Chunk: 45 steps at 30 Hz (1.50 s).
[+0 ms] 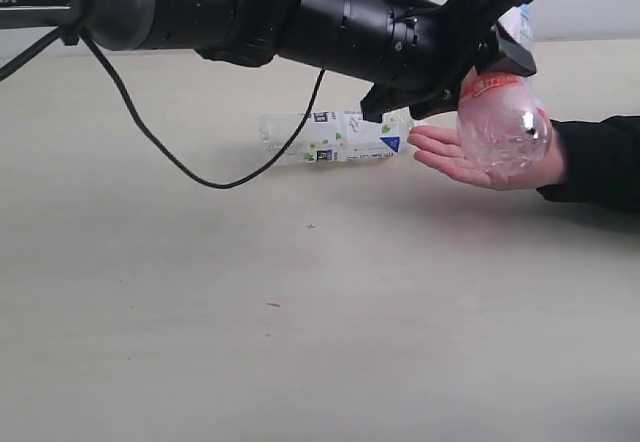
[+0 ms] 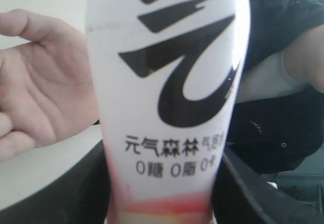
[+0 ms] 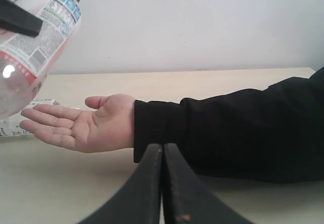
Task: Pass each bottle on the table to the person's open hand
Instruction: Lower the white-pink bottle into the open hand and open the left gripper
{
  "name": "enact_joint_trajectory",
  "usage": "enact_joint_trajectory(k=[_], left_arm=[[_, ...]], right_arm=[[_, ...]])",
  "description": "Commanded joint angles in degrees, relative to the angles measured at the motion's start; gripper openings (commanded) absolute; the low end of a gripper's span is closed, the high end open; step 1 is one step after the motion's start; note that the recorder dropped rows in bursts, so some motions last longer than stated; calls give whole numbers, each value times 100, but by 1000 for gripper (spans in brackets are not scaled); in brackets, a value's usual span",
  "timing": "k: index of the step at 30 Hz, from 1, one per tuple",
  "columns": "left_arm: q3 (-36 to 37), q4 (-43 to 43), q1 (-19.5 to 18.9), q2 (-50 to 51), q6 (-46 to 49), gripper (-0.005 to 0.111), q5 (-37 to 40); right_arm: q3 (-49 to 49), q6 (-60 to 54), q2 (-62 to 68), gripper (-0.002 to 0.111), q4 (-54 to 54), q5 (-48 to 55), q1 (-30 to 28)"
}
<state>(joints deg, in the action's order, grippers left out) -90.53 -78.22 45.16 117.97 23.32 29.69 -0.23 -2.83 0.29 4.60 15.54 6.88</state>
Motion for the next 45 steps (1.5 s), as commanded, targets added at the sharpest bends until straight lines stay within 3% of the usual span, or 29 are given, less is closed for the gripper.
enact_joint_trajectory(k=[1, 5, 21, 23, 25, 28, 31, 45], left_arm=[[-553, -35, 66, 306, -423, 0, 129], [-800, -55, 124, 748, -1049, 0, -52], [-810, -123, 64, 1426, -1075, 1, 33], [-810, -123, 64, 1464, -1051, 9, 70], [-810, -123, 64, 1464, -1051, 25, 85], [-810, -123, 64, 1464, -1009, 61, 85], [-810, -123, 64, 1464, -827, 82, 72], [-810, -45, -27, 1208, -671, 84, 438]], right_arm=[[23, -6, -29, 0, -22, -28, -26], [23, -6, -29, 0, -22, -28, -26], [23, -6, -29, 0, -22, -28, -26], [23, -6, -29, 0, -22, -28, -26], [23, -6, -29, 0, -22, -28, -26], [23, -6, -29, 0, -22, -28, -26], [23, -6, -29, 0, -22, -28, -26], [23, -6, -29, 0, -22, -28, -26]])
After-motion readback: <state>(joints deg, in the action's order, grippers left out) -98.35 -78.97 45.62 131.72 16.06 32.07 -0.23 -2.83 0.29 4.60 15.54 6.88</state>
